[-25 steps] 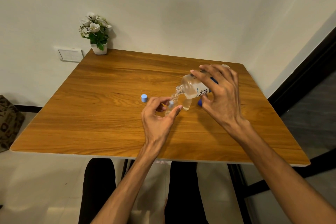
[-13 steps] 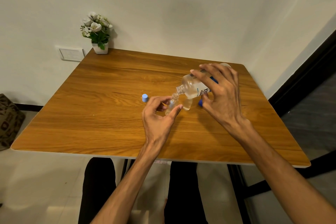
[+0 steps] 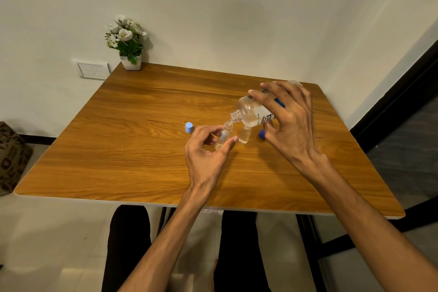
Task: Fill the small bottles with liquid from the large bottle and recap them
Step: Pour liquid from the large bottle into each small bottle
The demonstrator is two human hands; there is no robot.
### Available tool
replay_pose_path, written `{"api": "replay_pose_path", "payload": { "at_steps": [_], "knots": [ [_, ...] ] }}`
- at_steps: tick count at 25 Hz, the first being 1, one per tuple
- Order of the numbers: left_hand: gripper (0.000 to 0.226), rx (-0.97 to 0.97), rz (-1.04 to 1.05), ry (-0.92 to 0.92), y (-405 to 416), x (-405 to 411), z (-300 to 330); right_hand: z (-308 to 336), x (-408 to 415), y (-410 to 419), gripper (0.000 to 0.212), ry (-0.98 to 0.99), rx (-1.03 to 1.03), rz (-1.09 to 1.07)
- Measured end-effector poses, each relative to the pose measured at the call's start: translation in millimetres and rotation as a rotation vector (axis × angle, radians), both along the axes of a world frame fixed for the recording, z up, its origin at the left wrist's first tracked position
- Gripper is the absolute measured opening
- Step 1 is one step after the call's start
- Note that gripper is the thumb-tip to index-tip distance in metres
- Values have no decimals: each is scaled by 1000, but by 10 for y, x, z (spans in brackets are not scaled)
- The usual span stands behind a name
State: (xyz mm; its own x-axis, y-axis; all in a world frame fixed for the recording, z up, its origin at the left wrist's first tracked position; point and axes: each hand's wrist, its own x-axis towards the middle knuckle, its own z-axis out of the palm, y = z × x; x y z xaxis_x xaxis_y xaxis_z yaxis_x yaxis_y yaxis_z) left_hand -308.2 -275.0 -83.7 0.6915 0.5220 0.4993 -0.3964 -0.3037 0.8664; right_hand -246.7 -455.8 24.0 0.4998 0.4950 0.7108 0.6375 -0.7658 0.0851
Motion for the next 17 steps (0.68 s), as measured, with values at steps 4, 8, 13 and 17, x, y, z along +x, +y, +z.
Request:
{"api": "replay_pose_path", "payload": {
  "at_steps": [4,8,13,17],
  "knots": [
    [40,3,-3,-5,2,11,2,0,-1,-1,74,-2,-4,-2],
    [40,-7,-9,-7,3,15,-6,19,-5,-3,72,-8,-7,5],
    [41,-11,-8,-15,0,-1,-3,40,-16,9,72,-7,-17,9],
    [40,-8,-15,-16,7,-1,-4,56,-24,13,71,-12,-22,14]
  ]
}}
